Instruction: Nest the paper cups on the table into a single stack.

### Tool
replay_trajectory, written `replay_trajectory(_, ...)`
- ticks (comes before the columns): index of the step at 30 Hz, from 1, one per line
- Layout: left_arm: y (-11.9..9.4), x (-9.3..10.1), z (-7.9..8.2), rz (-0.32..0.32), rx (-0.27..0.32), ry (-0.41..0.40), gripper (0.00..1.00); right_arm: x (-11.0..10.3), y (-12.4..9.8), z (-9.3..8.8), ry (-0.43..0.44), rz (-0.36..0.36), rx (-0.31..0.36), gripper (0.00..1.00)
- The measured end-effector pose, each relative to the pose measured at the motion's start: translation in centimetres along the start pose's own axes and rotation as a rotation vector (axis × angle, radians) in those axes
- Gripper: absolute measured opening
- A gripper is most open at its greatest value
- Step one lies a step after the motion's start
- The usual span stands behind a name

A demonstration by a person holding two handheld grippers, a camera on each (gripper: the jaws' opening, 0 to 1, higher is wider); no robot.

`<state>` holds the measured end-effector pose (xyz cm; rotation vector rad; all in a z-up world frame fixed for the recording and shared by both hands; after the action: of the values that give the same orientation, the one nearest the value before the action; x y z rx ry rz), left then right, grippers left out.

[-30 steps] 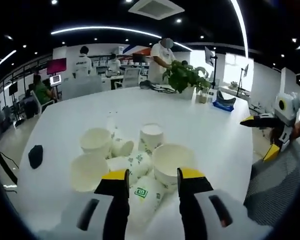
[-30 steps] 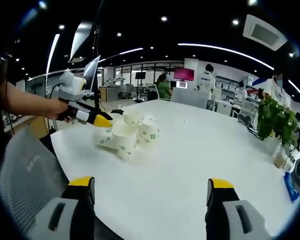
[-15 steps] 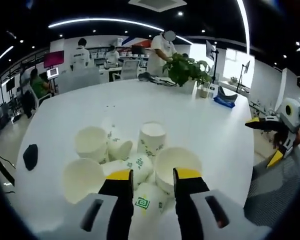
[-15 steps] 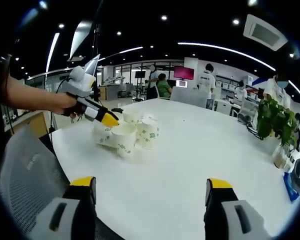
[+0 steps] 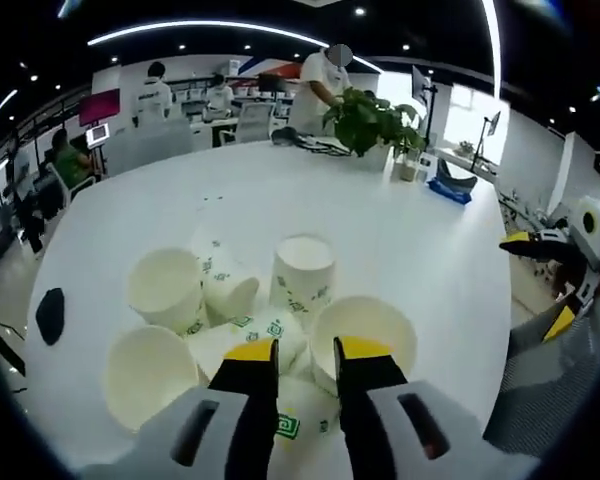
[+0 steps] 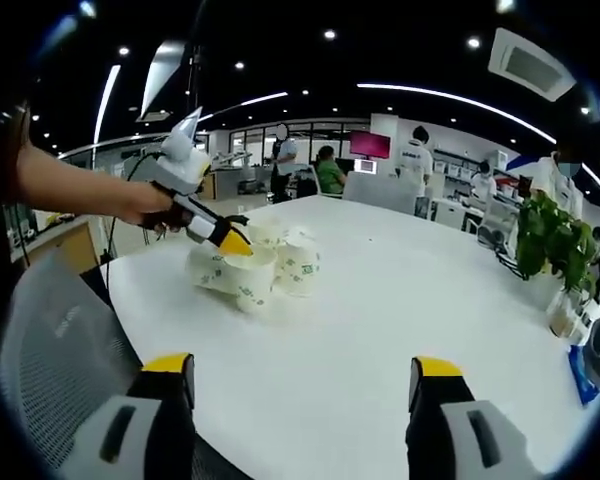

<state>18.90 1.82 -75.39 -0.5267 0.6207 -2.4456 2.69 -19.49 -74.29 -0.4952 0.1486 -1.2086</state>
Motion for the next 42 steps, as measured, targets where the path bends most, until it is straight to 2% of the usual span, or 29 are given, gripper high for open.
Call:
replay_trajectory(9, 0.9, -0.3, 0.2, -0.021, -0.035, -0.012, 0.16, -0.1, -0.1, 0.1, 0.002, -0.001, 0.002, 0.89)
replay_trajectory(17, 1.3, -0.3, -0.3, -0.033, -0.081, -0.011, 0.10, 0.0, -0.1, 0.0, 0.003, -0.002, 0.000, 0.89)
replay_trajectory(22, 1.2, -0.2, -0.4, -0.034, -0.087, -0.016, 0.02, 0.0, 0.0, 0.0, 0.007, -0.001, 0.002, 0.89)
replay_trajectory(42, 0.8, 1.1, -0.4, -0.057, -0.090, -0.058, 0.00, -0.2, -0.1, 0.0, -0.003, 0.004, -0.004, 0.88)
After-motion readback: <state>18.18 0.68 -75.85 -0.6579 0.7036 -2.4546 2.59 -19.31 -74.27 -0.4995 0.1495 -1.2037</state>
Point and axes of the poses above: the point that each gripper's makers call its tool centre point, and the gripper's own axes: y roughly forward along the fingers, x roughly to its right, z roughly out of its top, the point moved 4 cm from there along -y, roughly backward along the fingers, and after that the axes turned 12 degrees about -z, right-handed, at the moved point
